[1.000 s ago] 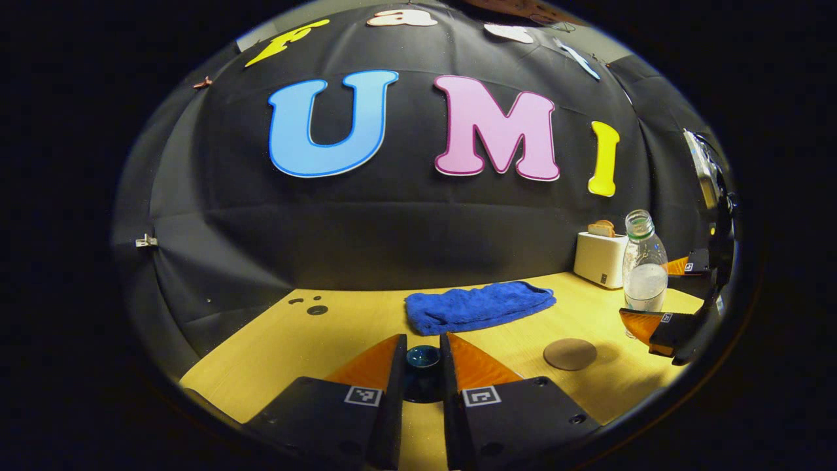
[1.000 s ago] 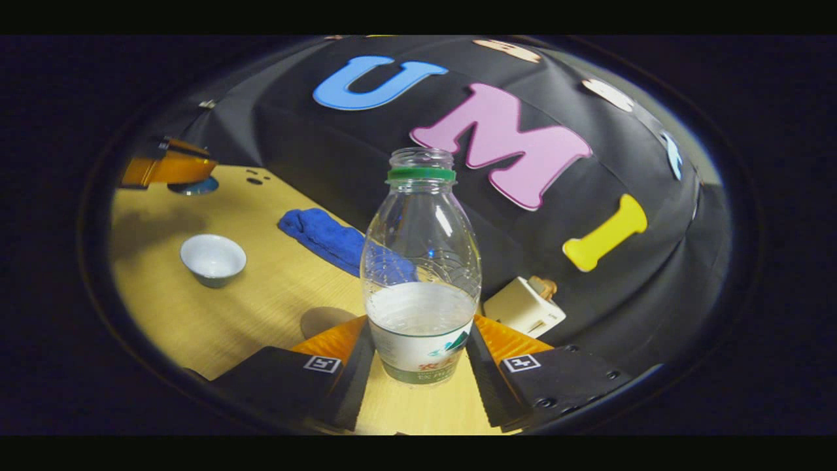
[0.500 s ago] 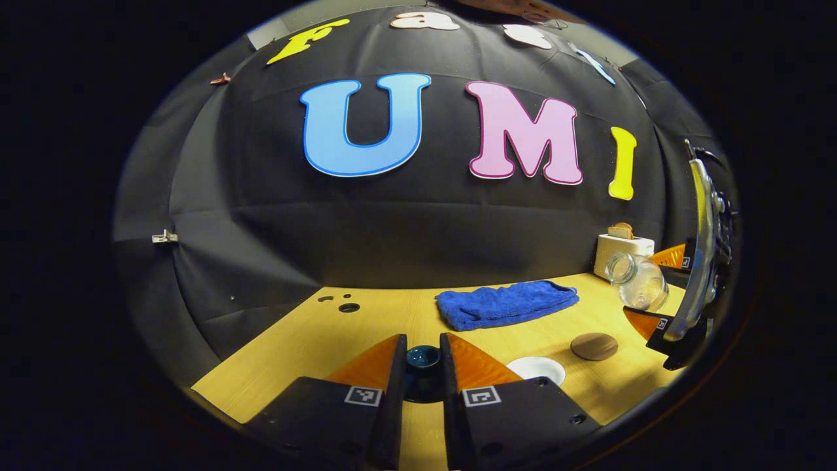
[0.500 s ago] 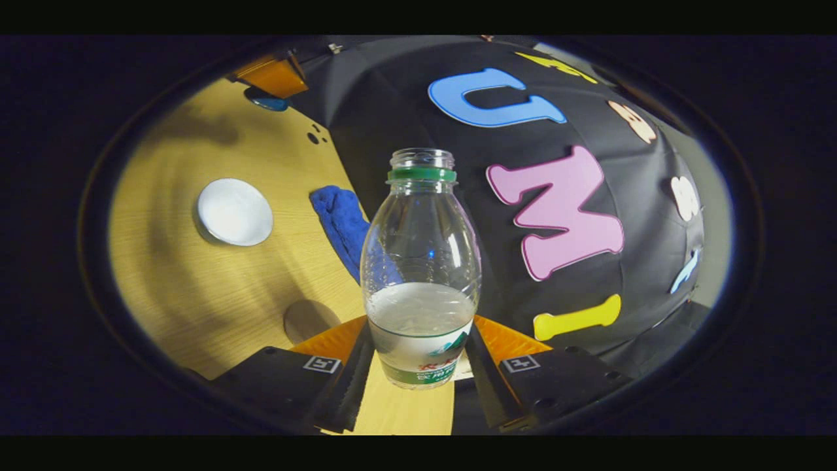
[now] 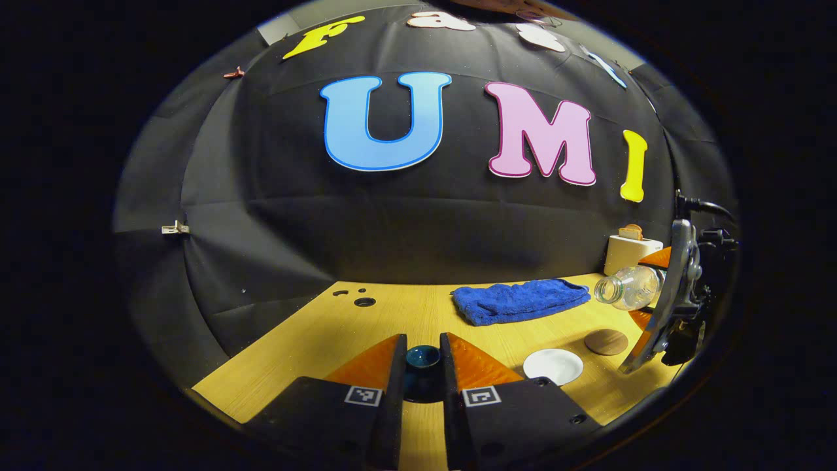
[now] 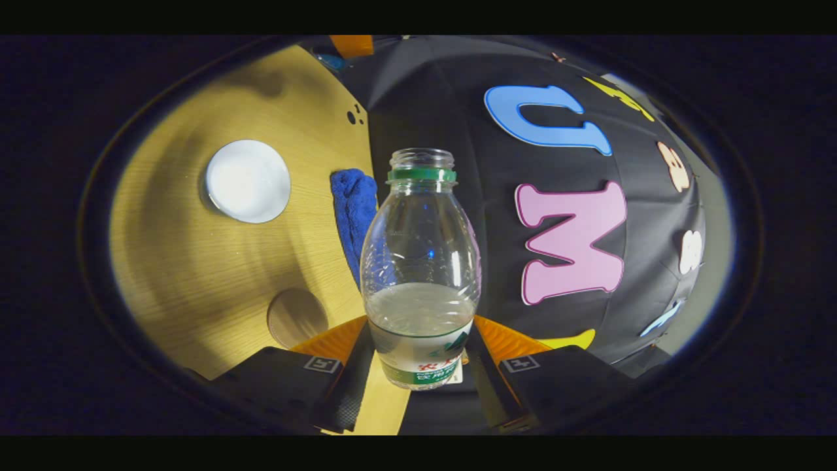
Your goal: Open the teacup lid with one hand, grasp the water bottle and pour water into the teacup with the other hand; after pouring, place the water bottle on the coaster and then close the teacup lid.
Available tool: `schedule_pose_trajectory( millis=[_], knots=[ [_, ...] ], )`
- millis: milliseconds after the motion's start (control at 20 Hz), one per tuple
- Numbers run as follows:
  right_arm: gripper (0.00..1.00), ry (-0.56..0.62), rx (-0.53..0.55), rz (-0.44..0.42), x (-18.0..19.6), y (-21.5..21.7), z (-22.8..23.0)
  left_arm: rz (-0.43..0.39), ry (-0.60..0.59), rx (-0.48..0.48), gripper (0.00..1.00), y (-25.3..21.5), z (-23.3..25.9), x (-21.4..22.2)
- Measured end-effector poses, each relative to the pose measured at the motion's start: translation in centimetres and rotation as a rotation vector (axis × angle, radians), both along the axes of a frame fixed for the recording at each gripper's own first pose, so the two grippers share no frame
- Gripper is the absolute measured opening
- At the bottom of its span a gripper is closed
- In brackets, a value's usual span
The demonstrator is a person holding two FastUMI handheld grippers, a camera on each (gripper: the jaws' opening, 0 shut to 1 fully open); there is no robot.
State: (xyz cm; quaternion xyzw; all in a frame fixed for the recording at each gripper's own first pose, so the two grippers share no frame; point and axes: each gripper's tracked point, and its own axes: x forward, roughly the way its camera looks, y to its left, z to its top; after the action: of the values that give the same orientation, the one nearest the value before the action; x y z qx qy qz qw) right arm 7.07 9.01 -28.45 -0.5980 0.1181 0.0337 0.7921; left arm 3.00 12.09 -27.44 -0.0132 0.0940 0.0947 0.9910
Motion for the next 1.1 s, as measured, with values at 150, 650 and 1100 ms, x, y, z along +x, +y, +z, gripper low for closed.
schedule_pose_trajectory(
  millis=[150, 650, 1100],
  knots=[
    [0.71, -0.013, -0.078, 0.037, 0.8, 0.5, 0.0, -0.002, 0.003, -0.010, 0.30, -0.1, -0.1, 0.0],
    [0.74, -0.060, -0.260, 0.129, 1.8, 1.0, 0.0, 0.002, 0.018, -0.012, 0.30, -0.1, -1.1, 0.1],
    [0.74, -0.083, -0.324, 0.150, 2.6, 1.1, 0.4, 0.007, 0.025, -0.013, 0.30, 0.5, -1.4, 0.2]
  ],
)
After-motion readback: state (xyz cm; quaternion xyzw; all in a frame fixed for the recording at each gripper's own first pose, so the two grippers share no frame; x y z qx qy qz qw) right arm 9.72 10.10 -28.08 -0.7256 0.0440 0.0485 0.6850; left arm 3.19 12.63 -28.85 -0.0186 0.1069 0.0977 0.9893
